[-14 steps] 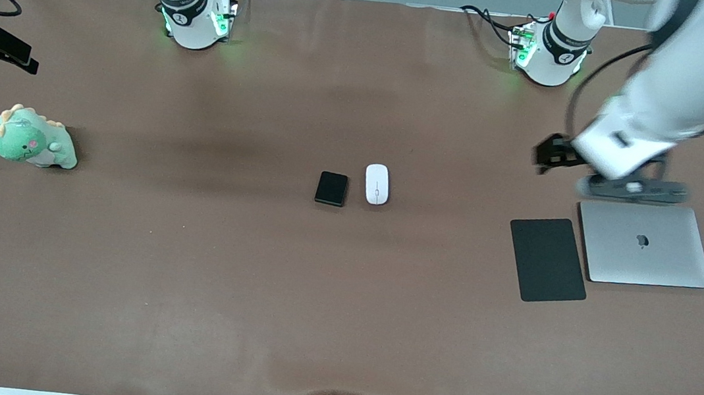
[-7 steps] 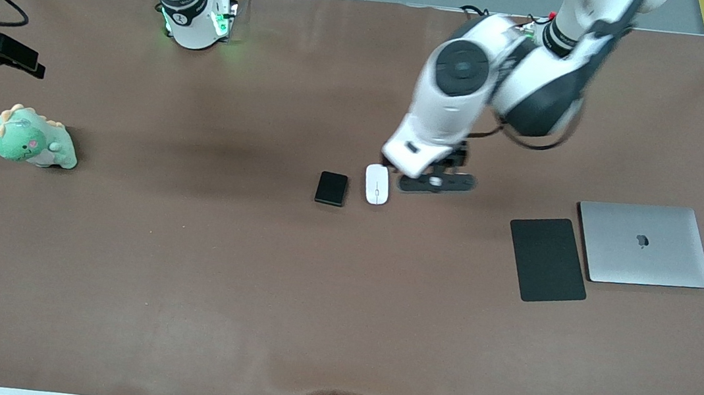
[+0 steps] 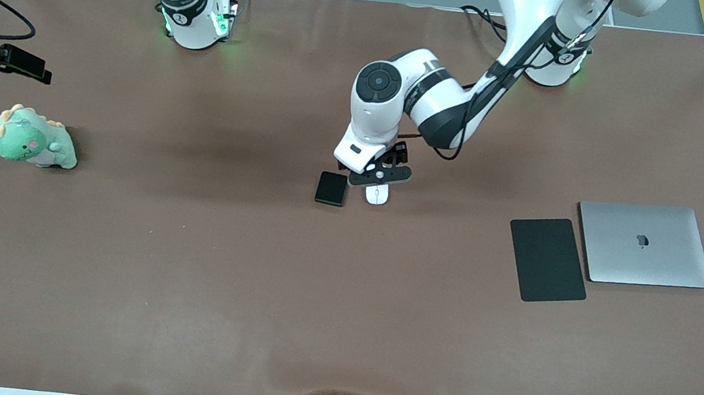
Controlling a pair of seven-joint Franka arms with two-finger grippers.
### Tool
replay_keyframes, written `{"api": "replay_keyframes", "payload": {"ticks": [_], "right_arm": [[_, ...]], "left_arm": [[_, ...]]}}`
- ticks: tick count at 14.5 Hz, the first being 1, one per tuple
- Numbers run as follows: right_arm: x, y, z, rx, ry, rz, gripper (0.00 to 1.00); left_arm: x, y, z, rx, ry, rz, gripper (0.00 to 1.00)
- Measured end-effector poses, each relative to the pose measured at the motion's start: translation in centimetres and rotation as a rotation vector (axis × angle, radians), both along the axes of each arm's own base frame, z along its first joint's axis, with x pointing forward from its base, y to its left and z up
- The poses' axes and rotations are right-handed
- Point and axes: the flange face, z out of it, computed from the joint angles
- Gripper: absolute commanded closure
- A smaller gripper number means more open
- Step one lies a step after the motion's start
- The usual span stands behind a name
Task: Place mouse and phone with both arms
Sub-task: 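Grasp the white mouse with the left gripper while the right gripper reaches out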
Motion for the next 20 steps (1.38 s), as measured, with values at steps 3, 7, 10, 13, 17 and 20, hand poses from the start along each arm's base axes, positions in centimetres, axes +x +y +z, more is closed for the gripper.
{"api": "replay_keyframes", "payload": {"ticks": [3,7,10,13,17,20], "right_arm": [[0.2,-0.1,-1.3,0.001,0.050,-0.003,0.00],[0.9,0.0,-3.0,0.010,0.087,0.033,0.00],[2.4,0.2,-4.3,0.016,0.096,0.074,0.00],[3.3,0.4,-4.9,0.014,0.098,0.085,0.00],[3.9,1.1,-6.0,0.016,0.113,0.099,0.00],[4.2,2.0,-7.5,0.050,0.142,0.104,0.00]], "left_arm": [[-0.9,0.8,-4.1,0.037,0.006,-0.016,0.00],[-0.8,1.1,-7.1,0.029,-0.007,-0.032,0.00],[-0.9,1.1,-8.1,0.025,-0.004,-0.032,0.00],[-1.0,1.3,-8.4,0.031,0.001,-0.036,0.00],[-1.2,1.6,-9.1,0.037,0.009,-0.041,0.00],[-1.3,1.5,-9.7,0.029,0.009,-0.043,0.03]]}}
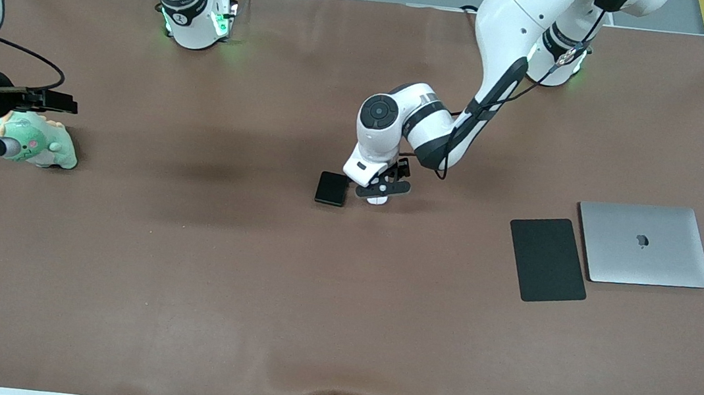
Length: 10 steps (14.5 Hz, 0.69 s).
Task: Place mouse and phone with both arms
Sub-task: 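Grasp the white mouse with the left gripper while the right gripper reaches out, then carry the mouse to the pad while the right gripper reaches the phone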
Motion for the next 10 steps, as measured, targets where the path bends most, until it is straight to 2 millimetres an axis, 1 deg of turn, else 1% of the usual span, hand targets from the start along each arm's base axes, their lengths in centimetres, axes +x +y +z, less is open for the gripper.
{"api": "replay_keyframes", "payload": {"ticks": [1,2,3,4,5,6,7,9,10], "right_arm": [[0.1,0.4,-0.5,0.021,0.009,-0.001,0.00],[0.2,0.8,-0.8,0.037,0.013,-0.001,0.00],[0.3,1.3,-1.0,0.042,0.015,-0.009,0.00],[0.4,2.1,-1.1,0.032,0.016,-0.028,0.00],[0.4,3.1,-1.1,0.019,0.015,-0.046,0.00],[0.5,4.1,-1.1,0.008,0.013,-0.054,0.00],[0.5,5.1,-1.4,0.002,0.007,-0.053,0.00],[0.7,6.6,-2.3,0.002,-0.005,-0.047,0.00],[0.7,7.2,-2.8,0.008,-0.008,-0.057,0.00]], "left_arm": [[0.0,0.0,-0.3,0.000,0.002,-0.001,0.06],[-0.1,0.0,-0.6,0.000,0.004,-0.001,0.12],[-0.2,0.0,-1.0,0.001,0.008,-0.003,0.26],[-0.4,0.0,-1.5,0.003,0.012,-0.005,0.48],[-0.5,0.0,-1.7,0.005,0.015,-0.006,0.72],[-0.6,0.0,-1.8,0.005,0.016,-0.010,0.89],[-0.6,-0.2,-1.6,0.001,0.013,-0.019,0.97],[-0.2,-0.1,-1.2,-0.005,0.009,-0.044,0.98],[0.3,0.0,-0.7,-0.011,0.001,-0.047,0.98]]}}
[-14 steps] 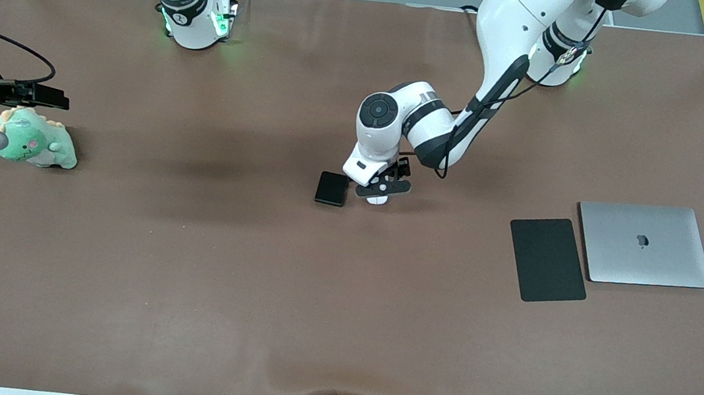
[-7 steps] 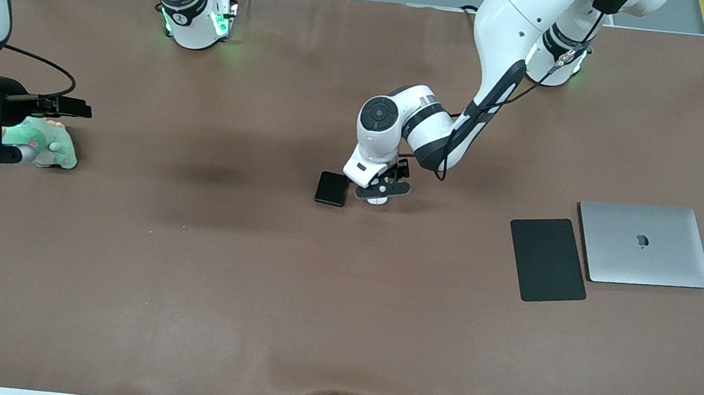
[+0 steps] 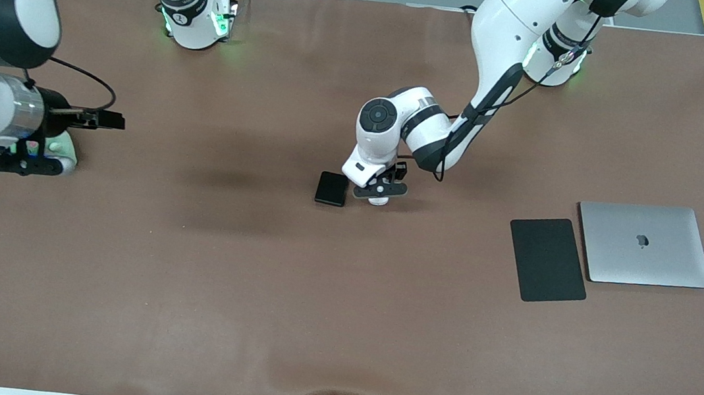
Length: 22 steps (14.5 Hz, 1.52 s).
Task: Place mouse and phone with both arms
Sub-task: 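Carry the mouse to the pad while the right gripper reaches the phone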
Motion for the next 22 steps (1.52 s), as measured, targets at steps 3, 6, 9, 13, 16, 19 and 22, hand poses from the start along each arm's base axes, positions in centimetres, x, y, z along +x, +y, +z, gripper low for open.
{"api": "replay_keyframes", "payload": {"ticks": [3,6,9,13,16,19,22], "right_arm": [[0.1,1.8,-1.6,0.008,-0.014,-0.020,0.00],[0.1,5.5,-3.4,-0.018,-0.052,-0.054,0.00],[-0.7,10.3,-4.8,-0.037,-0.080,-0.049,0.00],[-1.4,13.6,-7.1,-0.008,-0.116,-0.032,0.00],[-2.4,16.1,-8.7,-0.011,-0.129,-0.042,0.00],[-3.4,19.4,-9.2,-0.021,-0.153,-0.055,0.00],[-4.2,22.8,-11.3,-0.043,-0.164,-0.077,0.00]], "left_arm": [[4.0,3.2,4.3,0.017,-0.016,-0.030,0.98],[9.6,10.9,10.0,0.047,-0.022,-0.058,0.97],[14.4,20.8,12.1,0.054,-0.016,-0.108,0.97],[16.8,30.5,10.2,0.059,0.031,-0.115,0.96],[17.5,35.6,8.1,0.037,0.020,-0.134,0.96],[17.9,40.0,5.5,0.014,0.014,-0.156,0.94],[18.2,42.4,3.0,-0.003,0.016,-0.153,0.92]]}}
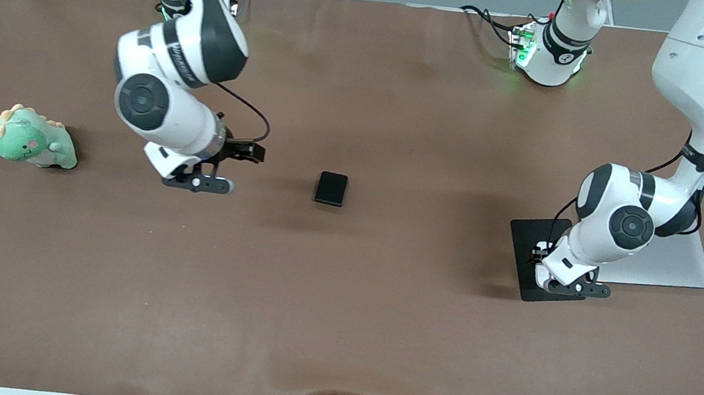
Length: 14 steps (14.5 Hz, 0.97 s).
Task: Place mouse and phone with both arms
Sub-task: 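Carry the mouse to the pad while the right gripper reaches the phone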
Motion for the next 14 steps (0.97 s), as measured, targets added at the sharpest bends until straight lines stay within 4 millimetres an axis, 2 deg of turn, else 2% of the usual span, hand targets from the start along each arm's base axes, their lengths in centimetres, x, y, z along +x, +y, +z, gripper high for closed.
{"api": "replay_keyframes", "payload": {"ticks": [4,6,8,14], "right_arm": [[-1.3,5.4,-4.5,-0.030,-0.026,-0.034,0.00],[-1.6,6.4,-6.0,-0.037,-0.028,-0.038,0.00],[-1.6,7.3,-7.1,-0.003,-0.029,-0.059,0.00],[-2.8,11.5,-11.5,0.025,-0.082,-0.091,0.00]], "left_arm": [[-0.2,-0.2,-1.4,-0.006,0.017,-0.002,0.86],[-0.3,-0.2,-1.6,-0.006,0.020,-0.002,0.77],[-0.3,-0.1,-1.8,-0.006,0.025,-0.001,0.64],[-0.4,1.1,-2.4,-0.005,0.033,0.019,0.56]]}}
